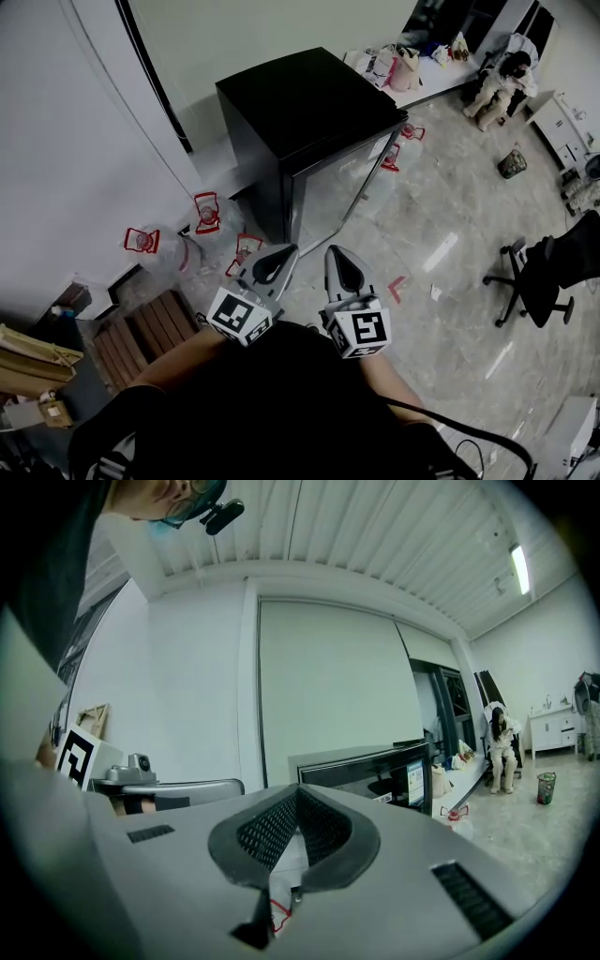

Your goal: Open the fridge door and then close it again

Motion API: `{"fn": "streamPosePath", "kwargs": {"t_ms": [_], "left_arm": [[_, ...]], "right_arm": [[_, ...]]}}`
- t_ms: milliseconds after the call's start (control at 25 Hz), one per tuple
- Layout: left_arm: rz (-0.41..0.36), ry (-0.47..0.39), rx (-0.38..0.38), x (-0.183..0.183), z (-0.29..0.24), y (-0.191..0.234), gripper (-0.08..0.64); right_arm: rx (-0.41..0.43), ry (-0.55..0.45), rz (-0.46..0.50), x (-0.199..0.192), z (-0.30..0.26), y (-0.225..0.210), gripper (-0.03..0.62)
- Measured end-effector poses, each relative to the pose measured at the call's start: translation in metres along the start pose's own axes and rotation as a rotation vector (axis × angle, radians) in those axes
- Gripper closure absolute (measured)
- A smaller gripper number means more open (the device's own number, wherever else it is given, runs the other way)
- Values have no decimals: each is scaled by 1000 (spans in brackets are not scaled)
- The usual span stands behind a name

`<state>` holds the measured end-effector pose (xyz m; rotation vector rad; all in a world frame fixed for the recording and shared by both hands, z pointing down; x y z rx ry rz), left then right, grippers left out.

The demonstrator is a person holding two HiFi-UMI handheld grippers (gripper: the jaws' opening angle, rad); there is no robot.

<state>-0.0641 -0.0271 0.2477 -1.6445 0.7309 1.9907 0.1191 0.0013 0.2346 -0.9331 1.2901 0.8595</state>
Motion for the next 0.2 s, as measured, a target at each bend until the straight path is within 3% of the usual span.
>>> {"fn": "streamPosePath", "kwargs": {"t_ms": [200], "left_arm": [[-13,-1,2,8,5,1,552]], "right_arm": [[4,-3,7,6,1,10,577]]}}
Point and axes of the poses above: the fingertips, and each gripper's own axes: z backward along the fingers, y to its left, x out of its top, the point moved 10 cm from there along z, backward along the fingers, and after that the axes turned 6 degrees about -y, right-handed, at the moved point
